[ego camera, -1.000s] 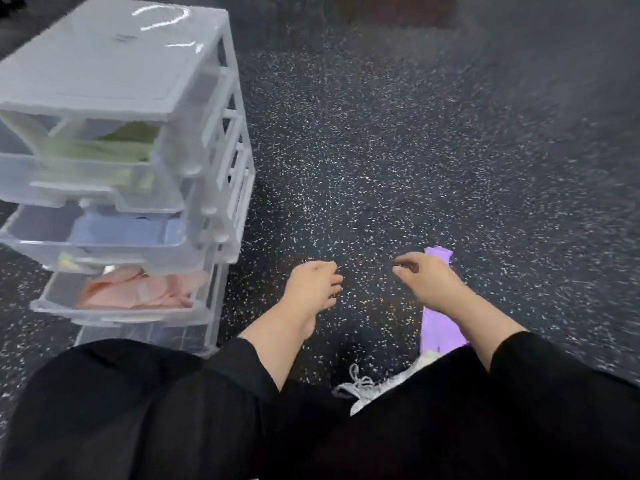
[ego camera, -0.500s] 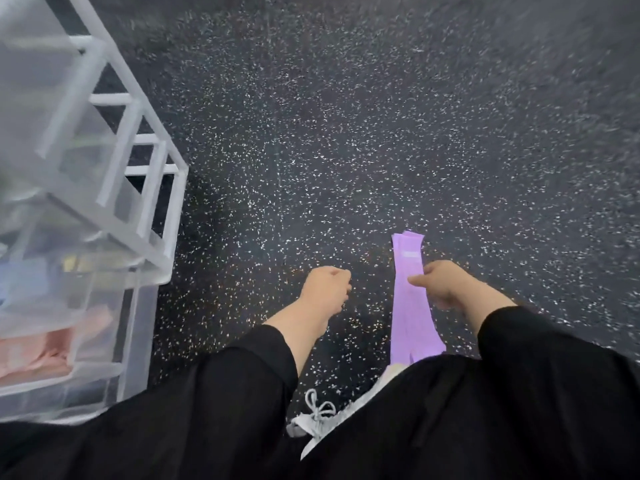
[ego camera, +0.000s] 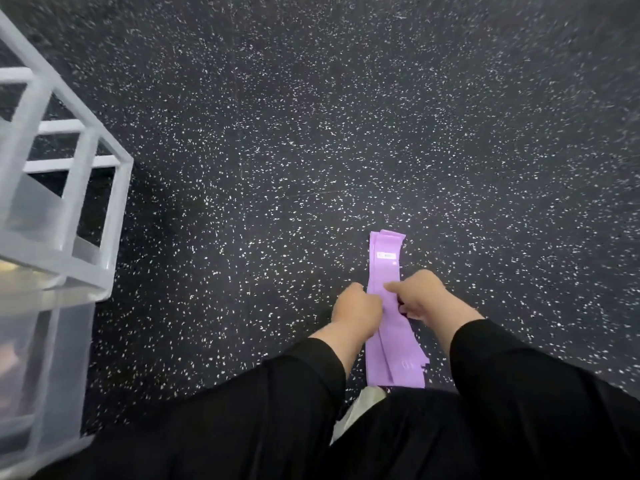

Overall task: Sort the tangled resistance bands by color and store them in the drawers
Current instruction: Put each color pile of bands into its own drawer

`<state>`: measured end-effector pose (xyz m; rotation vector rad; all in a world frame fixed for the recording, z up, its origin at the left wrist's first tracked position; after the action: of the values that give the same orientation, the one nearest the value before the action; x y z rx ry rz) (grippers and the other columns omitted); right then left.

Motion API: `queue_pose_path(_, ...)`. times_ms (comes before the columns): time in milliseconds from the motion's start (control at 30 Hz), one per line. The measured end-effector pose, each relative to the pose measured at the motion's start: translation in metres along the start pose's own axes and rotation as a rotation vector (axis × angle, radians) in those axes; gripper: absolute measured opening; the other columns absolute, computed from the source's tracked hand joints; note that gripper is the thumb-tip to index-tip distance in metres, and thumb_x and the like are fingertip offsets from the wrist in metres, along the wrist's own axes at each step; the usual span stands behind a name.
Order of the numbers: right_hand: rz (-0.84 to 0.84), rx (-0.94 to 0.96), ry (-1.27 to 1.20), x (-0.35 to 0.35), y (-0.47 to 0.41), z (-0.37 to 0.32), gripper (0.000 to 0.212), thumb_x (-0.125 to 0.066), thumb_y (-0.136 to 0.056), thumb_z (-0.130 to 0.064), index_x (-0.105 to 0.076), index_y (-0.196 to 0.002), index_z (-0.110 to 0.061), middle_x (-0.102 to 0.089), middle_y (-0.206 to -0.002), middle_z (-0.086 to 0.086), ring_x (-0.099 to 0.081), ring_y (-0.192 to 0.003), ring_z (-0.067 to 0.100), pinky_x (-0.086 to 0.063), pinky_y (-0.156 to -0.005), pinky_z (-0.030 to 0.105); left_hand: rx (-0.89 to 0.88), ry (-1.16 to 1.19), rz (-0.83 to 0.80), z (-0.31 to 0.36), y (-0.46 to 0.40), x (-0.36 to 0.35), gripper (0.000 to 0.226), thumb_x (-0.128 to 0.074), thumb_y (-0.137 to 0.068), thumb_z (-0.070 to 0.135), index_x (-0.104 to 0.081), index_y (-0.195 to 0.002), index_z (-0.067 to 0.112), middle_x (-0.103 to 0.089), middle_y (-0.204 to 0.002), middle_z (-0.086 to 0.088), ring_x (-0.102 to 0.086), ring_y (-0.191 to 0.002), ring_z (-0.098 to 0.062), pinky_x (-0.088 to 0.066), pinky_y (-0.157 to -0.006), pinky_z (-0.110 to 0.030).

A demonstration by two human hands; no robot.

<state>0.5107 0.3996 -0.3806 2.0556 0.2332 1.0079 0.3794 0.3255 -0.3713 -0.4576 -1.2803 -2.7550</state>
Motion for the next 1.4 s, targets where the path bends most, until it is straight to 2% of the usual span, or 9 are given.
queue_pose_path(133,-0.055,-0.038,-0.079,-0.007,-0.004,0.001,0.028,-0.076,-0.086,-0.026,-0.060,-0.078,-0.004,-0.059,-0.074,0.017,-0.051,-0.064,0.027,-0.049,-0.066,0.039,0.071,0.112,0.021,0.000,-0.006,-0.011,0.034,-0.049,-0.099,0.018,-0.056,-0.127,0.001,-0.063,-0.129,-0.021,-0.063,-0.118,-0.040,-0.053,-0.087,-0.039)
queue_pose_path(233,-0.141,-0.064,-0.088,-0.014,-0.001,0.001,0.030,-0.074,-0.087,-0.023,-0.052,-0.071,-0.010,-0.052,-0.066,0.011,-0.039,-0.054,0.021,-0.035,-0.056,0.029,0.086,0.156,0.034,0.001,-0.010,-0.012,0.038,-0.048,-0.103,0.023,-0.058,-0.127,-0.005,-0.065,-0.126,-0.026,-0.065,-0.098,-0.039,-0.050,-0.076,-0.037)
queue_pose_path(467,-0.143,0.146,-0.245,-0.008,0.015,-0.015,0.012,-0.067,-0.079,-0.020,-0.060,-0.080,-0.011,-0.056,-0.075,0.013,-0.050,-0.068,0.023,-0.039,-0.063,0.033,0.009,0.291,-0.058,-0.001,0.003,-0.002,0.030,-0.045,-0.095,0.015,-0.069,-0.110,0.007,-0.068,-0.099,-0.010,-0.054,-0.078,-0.018,-0.042,-0.068,-0.027)
queue_pose_path(633,-0.116,0.247,-0.339,-0.001,0.029,-0.028,0.027,-0.068,-0.070,-0.034,-0.060,-0.080,-0.011,-0.050,-0.075,0.010,-0.045,-0.070,0.021,-0.032,-0.061,0.037,-0.034,0.428,-0.007,0.006,0.018,0.017,0.031,-0.053,-0.095,0.019,-0.058,-0.125,0.018,-0.067,-0.115,-0.003,-0.059,-0.090,-0.012,-0.045,-0.071,-0.024)
queue_pose_path(767,-0.123,0.394,-0.368,0.010,0.066,-0.056,0.040,-0.071,-0.069,-0.041,-0.059,-0.082,-0.005,-0.051,-0.076,0.012,-0.045,-0.072,0.021,-0.035,-0.067,0.039,-0.029,0.518,-0.013,0.014,0.031,0.036,0.036,-0.059,-0.096,0.038,-0.063,-0.121,0.014,-0.067,-0.103,0.001,-0.058,-0.084,-0.013,-0.043,-0.065,-0.027)
queue_pose_path(900,-0.147,0.577,-0.332,0.021,0.124,-0.087,0.013,-0.069,-0.089,-0.025,-0.075,-0.093,-0.014,-0.076,-0.086,0.003,-0.066,-0.077,0.017,-0.050,-0.077,0.034,-0.124,0.548,0.014,0.026,0.057,0.071,0.041,-0.065,-0.082,0.055,-0.071,-0.108,0.023,-0.076,-0.111,-0.007,-0.071,-0.106,-0.029,-0.055,-0.082,-0.037)
queue_pose_path(1067,-0.150,0.767,-0.214,0.020,0.191,-0.119,0.022,-0.056,-0.093,-0.035,-0.076,-0.102,-0.028,-0.077,-0.101,-0.005,-0.071,-0.101,0.023,-0.056,-0.093,0.045,-0.308,0.603,0.051,0.040,0.110,0.125,0.020,-0.051,-0.101,0.026,-0.069,-0.109,0.024,-0.076,-0.108,-0.001,-0.071,-0.096,-0.018,-0.056,-0.074,-0.027)
queue_pose_path(1167,-0.089,0.900,-0.147,0.012,0.239,-0.136,0.023,-0.048,-0.099,-0.026,-0.071,-0.103,-0.027,-0.073,-0.102,-0.010,-0.066,-0.098,0.016,-0.052,-0.090,0.036,-0.418,0.576,0.098,0.045,0.154,0.154,0.025,-0.051,-0.096,0.030,-0.072,-0.108,0.027,-0.076,-0.100,-0.001,-0.066,-0.083,-0.012,-0.050,-0.068,-0.026)
queue_pose_path(1400,0.021,1.101,0.038,0.003,0.351,-0.148,0.022,-0.041,-0.105,-0.019,-0.061,-0.096,-0.015,-0.063,-0.086,-0.007,-0.054,-0.077,0.013,-0.041,-0.066,0.021,-0.528,0.481,0.298,0.031,0.258,0.207,0.017,-0.055,-0.101,0.026,-0.068,-0.112,0.025,-0.075,-0.108,0.005,-0.068,-0.103,-0.013,-0.054,-0.088,-0.028)
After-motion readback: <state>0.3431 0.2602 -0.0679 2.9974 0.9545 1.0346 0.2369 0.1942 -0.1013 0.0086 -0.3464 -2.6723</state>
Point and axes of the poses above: each hand's wrist, its own y-axis away from the middle knuckle, its own x-axis out of the back of the hand, z = x × y, the point moved 5 cm from there along -y, towards the middle knuckle
